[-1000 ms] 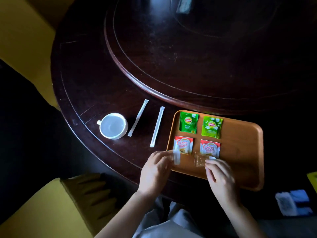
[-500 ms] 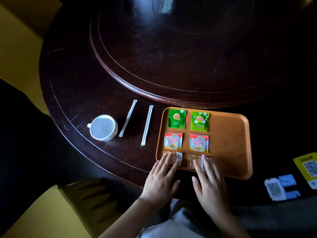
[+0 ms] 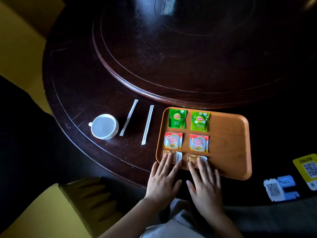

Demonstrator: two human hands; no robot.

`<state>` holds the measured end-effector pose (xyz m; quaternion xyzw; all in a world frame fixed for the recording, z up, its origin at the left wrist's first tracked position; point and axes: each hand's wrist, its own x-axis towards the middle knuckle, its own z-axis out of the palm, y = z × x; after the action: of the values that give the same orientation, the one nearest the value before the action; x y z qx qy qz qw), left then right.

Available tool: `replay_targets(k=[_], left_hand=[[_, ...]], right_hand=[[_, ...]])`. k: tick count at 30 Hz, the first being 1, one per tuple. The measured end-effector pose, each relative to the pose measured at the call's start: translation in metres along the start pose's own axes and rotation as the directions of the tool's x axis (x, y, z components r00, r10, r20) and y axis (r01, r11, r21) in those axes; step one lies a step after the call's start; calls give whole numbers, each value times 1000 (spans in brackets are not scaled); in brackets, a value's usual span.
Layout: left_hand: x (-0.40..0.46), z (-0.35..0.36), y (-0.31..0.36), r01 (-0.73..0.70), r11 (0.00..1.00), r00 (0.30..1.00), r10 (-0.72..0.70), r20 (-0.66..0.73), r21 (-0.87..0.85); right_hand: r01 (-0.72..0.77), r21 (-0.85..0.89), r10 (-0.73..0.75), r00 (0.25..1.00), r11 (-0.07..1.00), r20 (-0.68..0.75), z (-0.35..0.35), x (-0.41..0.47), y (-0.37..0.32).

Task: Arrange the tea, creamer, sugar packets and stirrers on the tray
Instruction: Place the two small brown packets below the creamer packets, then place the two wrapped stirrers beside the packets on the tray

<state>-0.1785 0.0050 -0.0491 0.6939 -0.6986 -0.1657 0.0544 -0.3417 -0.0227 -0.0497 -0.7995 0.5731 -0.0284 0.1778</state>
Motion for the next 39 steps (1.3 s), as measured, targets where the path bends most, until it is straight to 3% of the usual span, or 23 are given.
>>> replay_targets(k=[5,10,13,15,19,24,29,32,39], left_hand=[[0,-1,0,9,1000,1000,-9,26,15],[-5,-5,-9,-76,997,997,76,-11,13],[-8,-17,-23,-83,983,988,60,-140,-163],[-6,-26,-41,-15,963,969,-52,-243,-268],[15,-46,-81,239,917,889,-339,-307,-321],[61,-67,-105,372,904,876,-417,-242,-212],[85,-70,-107,522,852,850,-524,-59,-47],[80,-65,-106,548,836,836,-549,-23,-26],[63,-61,-104,442,896,884,-445,-146,-55]], right_hand=[[17,24,-14,994,1000,-106,5,3,2],[69,45,-54,960,997,-275,1,10,1],[167,99,-118,920,981,-374,-5,20,-5],[228,136,-161,909,964,-385,-11,38,-17],[361,81,-316,887,929,-336,-21,93,-61],[444,-77,-450,888,893,-96,-18,150,-122],[414,-191,-403,910,890,93,-8,164,-139],[402,-195,-392,916,895,88,-6,163,-138],[367,-221,-365,929,903,53,-5,163,-135]])
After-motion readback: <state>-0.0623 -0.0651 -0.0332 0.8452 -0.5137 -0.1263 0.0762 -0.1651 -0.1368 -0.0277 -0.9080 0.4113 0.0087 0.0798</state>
